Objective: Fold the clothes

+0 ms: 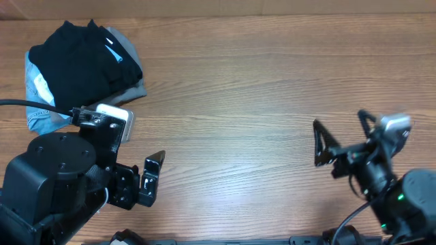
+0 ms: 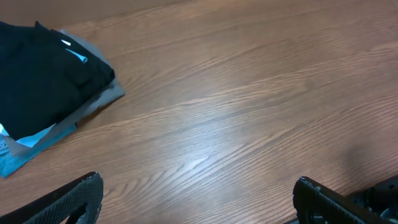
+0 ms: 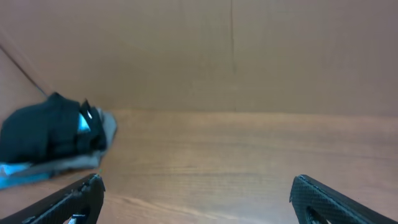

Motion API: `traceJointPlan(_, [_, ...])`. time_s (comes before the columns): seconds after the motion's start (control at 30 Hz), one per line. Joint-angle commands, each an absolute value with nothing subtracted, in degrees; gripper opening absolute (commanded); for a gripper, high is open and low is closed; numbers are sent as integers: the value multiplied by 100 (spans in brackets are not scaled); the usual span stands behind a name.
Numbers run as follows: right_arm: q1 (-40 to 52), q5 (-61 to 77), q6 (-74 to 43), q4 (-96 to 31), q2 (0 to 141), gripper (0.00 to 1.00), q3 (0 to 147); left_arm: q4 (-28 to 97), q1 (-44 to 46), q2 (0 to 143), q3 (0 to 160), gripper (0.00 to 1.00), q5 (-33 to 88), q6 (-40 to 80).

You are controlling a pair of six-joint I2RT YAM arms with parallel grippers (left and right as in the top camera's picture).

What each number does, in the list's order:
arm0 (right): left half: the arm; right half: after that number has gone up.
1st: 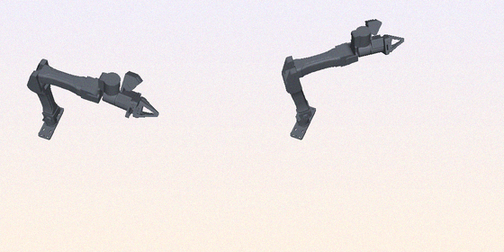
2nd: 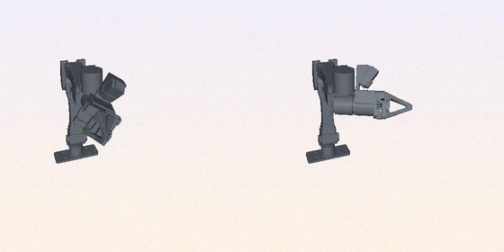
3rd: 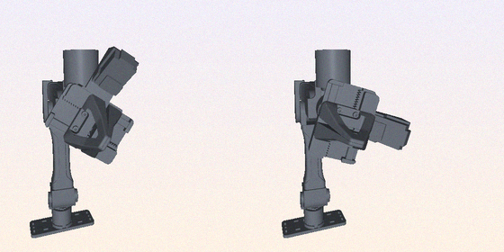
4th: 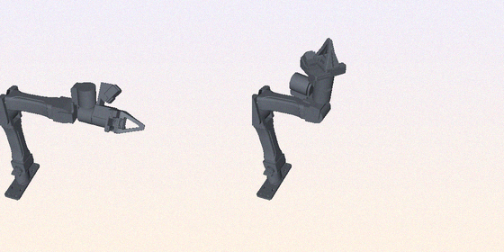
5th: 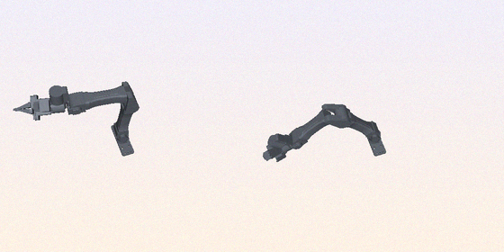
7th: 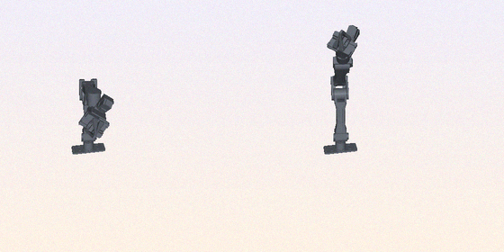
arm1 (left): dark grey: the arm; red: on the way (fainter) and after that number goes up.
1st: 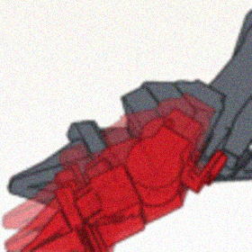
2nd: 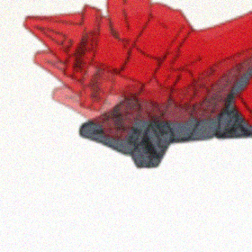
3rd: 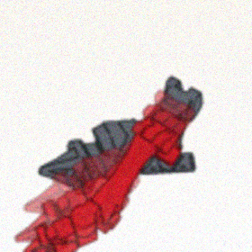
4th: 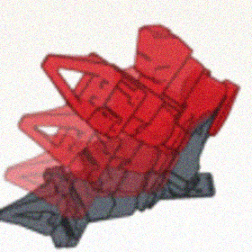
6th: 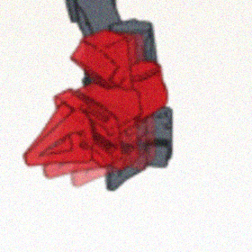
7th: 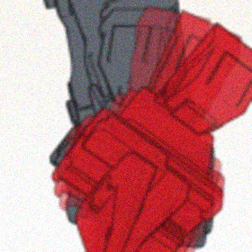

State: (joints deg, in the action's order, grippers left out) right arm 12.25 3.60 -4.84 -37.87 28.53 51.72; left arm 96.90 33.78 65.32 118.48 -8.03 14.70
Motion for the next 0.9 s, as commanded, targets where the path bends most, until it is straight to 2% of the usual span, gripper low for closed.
traceJointPlan(0.0, [1214,134,-403,-3538,2143,100,4381,9679,3415,6523,11828,100,-880,1544])
traceJointPlan(0.5, [1212,93,-436,-1813,233,100,1662,9679,3415,6523,11828,100,-880,1544])
traceJointPlan(0.87, [1194,108,-447,-1546,16,100,1083,9679,3415,6523,11828,100,-880,1546])
